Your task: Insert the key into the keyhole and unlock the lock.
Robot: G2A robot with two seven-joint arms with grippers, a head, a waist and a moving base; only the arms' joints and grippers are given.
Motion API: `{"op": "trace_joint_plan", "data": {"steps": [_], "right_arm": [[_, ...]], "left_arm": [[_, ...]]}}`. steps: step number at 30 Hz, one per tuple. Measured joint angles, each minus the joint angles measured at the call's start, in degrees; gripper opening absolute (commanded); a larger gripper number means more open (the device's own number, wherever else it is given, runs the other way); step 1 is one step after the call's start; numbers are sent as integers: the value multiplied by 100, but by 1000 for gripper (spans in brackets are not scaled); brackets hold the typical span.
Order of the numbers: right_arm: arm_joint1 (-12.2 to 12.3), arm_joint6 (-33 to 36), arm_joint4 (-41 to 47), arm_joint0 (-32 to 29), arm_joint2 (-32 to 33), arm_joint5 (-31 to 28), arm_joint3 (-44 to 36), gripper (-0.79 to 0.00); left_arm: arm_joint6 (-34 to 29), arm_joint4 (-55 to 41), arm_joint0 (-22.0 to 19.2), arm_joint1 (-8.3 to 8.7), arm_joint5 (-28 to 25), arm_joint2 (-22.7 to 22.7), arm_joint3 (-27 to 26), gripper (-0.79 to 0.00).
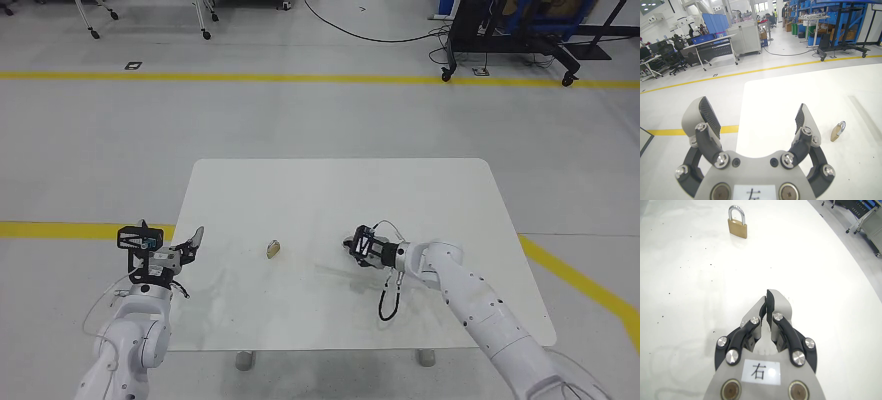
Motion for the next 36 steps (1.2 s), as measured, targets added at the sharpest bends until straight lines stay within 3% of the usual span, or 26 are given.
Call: {"op": "trace_joint_plan", "data": {"steps": [6, 15, 17, 20, 23, 27, 29, 36], "right_arm": [[105, -719, -174, -228, 170, -107, -100, -785], [116, -771, -206, -238, 181, -121, -72, -785], [116, -771, -206, -238, 181, -121, -72, -785], [116, -771, -206, -238, 181, -121, -72, -785], [116, -771, -206, -238, 181, -121, -72, -785], [116, -771, -206, -238, 181, -121, -72, -785], [116, -771, -206, -238, 181, -121, -72, -785], [116, -771, -206, -238, 181, -121, -72, -785]], "left_arm": [[0, 0, 0, 0, 0, 0, 0, 0], [17, -126, -11, -6, -14, -39, -72, 0], [-117, -481, -33, -9, -218, -109, -219, 0], [-844, -1457, -214, -15, -902, -41, -395, 0], [-2504, -3574, -779, -7, -1763, 143, -245, 0], [-3921, -5075, -1716, -4, -1829, 665, 96, 0], [-4172, -5063, -2114, -23, -1883, 952, 282, 0], [-4358, -3358, -3331, -203, -1727, 2436, 1210, 0]]}}
